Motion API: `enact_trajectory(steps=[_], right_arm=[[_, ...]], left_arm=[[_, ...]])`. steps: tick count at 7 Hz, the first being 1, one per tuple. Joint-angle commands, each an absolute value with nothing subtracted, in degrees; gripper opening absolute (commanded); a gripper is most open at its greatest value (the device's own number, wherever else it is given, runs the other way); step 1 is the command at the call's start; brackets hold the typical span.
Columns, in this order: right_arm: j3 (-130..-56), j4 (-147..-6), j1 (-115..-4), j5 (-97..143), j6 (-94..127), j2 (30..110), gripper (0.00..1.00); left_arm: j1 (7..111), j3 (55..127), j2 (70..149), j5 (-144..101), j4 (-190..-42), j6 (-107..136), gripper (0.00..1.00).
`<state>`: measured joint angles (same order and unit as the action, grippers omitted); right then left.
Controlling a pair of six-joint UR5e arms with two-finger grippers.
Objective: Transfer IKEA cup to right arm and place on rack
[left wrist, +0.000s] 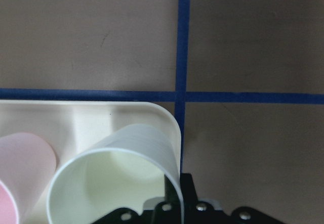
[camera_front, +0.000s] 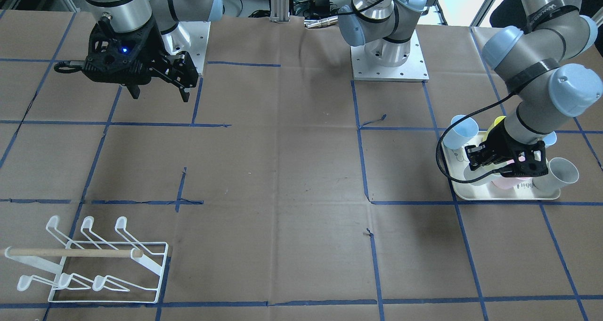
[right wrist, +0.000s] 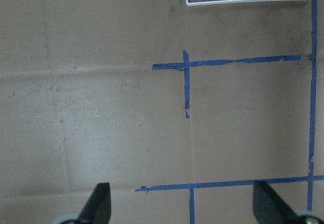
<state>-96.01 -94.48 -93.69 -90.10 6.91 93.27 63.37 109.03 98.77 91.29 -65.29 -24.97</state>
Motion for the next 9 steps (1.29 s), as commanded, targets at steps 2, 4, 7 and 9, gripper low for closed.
enact_trajectory(steps=[2, 4, 7, 9], right_arm=[[-95.9, -94.6, -93.7, -90.0, 6.9, 93.3, 1.0], [-95.9, -94.6, -93.7, -90.0, 6.9, 93.3, 1.0], [-95.9, -94.7, -93.7, -89.9, 6.9, 93.4, 1.0], [-95.8, -94.7, -93.7, -89.9, 6.9, 93.4, 1.0]], left_arm=[[63.7, 96.2, 96.9, 90.5, -80.1, -24.6, 0.0], [65.8, 93.7, 99.0, 80.1, -73.4, -26.5, 0.0], [68.3, 93.8, 105.7, 64.2, -57.9, -34.2, 0.0], [70.9, 95.6, 106.1, 53.6, -47.0, -39.4, 0.0]])
